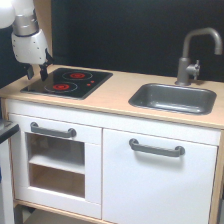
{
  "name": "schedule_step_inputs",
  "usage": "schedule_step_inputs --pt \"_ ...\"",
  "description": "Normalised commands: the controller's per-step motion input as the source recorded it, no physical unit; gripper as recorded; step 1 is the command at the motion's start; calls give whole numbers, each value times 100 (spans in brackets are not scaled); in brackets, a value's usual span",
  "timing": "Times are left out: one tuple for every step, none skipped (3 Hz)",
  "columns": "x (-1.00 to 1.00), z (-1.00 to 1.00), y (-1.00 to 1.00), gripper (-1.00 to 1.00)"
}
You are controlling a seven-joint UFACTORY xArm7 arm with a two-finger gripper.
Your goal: Place the pot in the sink
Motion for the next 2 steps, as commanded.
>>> schedule_step_inputs --pt "-17 -85 -8 100" --pt "8 -100 -7 76"
